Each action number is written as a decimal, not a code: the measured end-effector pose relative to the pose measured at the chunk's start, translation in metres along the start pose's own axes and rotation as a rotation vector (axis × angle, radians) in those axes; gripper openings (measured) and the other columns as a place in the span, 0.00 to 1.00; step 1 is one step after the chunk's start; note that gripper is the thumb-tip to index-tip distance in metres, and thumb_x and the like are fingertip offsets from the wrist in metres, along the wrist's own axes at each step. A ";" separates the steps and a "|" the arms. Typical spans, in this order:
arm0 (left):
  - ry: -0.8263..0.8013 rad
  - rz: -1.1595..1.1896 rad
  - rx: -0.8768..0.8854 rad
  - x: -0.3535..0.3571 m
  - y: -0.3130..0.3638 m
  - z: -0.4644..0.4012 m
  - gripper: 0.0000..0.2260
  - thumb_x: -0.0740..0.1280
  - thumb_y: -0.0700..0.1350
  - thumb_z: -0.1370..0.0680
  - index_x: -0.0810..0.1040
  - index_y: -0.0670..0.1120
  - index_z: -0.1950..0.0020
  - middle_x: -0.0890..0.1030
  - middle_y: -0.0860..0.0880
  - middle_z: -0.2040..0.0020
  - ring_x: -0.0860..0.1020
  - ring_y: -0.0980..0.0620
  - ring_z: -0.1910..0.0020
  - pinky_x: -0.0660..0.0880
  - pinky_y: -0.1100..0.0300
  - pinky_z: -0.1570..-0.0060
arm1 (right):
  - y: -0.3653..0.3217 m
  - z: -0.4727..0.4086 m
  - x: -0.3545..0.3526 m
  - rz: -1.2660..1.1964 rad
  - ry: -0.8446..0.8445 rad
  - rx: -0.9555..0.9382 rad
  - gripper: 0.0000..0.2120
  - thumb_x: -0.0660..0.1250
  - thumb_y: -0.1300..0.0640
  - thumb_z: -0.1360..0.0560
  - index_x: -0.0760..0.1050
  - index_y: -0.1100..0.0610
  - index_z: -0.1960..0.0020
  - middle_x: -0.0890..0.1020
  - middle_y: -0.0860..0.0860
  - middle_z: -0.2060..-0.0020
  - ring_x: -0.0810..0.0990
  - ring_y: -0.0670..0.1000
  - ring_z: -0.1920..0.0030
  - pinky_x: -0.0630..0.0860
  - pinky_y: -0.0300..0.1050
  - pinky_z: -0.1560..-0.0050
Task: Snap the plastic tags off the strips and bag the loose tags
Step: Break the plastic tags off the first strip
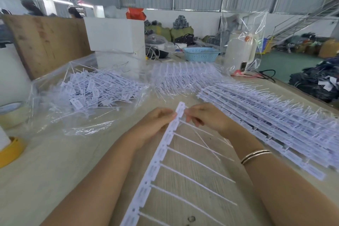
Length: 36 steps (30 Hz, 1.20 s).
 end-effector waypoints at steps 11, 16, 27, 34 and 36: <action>-0.204 -0.579 0.068 0.031 0.015 -0.015 0.06 0.61 0.42 0.19 0.72 0.45 0.56 0.76 0.45 0.57 0.73 0.50 0.56 0.67 0.57 0.55 | 0.013 0.004 -0.010 0.107 -0.073 0.075 0.06 0.62 0.49 0.22 0.77 0.47 0.52 0.82 0.47 0.69 0.73 0.44 0.74 0.71 0.34 0.68; -0.164 -0.918 0.136 0.031 0.042 -0.025 0.09 0.56 0.43 0.18 0.69 0.46 0.58 0.74 0.47 0.60 0.72 0.49 0.58 0.65 0.59 0.62 | 0.011 0.005 -0.014 -0.007 -0.024 0.090 0.13 0.67 0.55 0.25 0.77 0.50 0.69 0.81 0.50 0.73 0.72 0.46 0.77 0.68 0.34 0.71; 0.123 -0.737 0.204 0.029 0.008 -0.011 0.16 0.58 0.49 0.19 0.67 0.48 0.67 0.73 0.46 0.66 0.72 0.47 0.64 0.69 0.54 0.61 | 0.028 0.010 0.009 -0.292 -0.054 0.091 0.06 0.65 0.64 0.24 0.77 0.60 0.59 0.78 0.54 0.70 0.74 0.47 0.74 0.68 0.35 0.74; 0.108 -0.399 0.237 0.017 0.019 -0.008 0.17 0.59 0.44 0.19 0.67 0.47 0.68 0.70 0.49 0.71 0.68 0.52 0.68 0.63 0.60 0.65 | 0.013 0.006 0.019 -0.523 0.058 -0.055 0.07 0.61 0.68 0.23 0.73 0.72 0.49 0.80 0.69 0.57 0.79 0.58 0.59 0.74 0.45 0.57; 0.131 -0.264 0.225 0.011 0.019 -0.005 0.17 0.58 0.45 0.18 0.70 0.47 0.67 0.70 0.53 0.74 0.68 0.54 0.72 0.63 0.64 0.72 | 0.008 0.006 0.019 -0.611 0.129 -0.110 0.05 0.60 0.68 0.23 0.73 0.70 0.51 0.79 0.70 0.58 0.80 0.59 0.59 0.74 0.45 0.57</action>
Point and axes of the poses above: each hand's wrist, its own z-axis away from the middle knuckle, its own x-axis out of the palm, y = z × x, the point moved 7 cm from there along -z, towards the middle knuckle
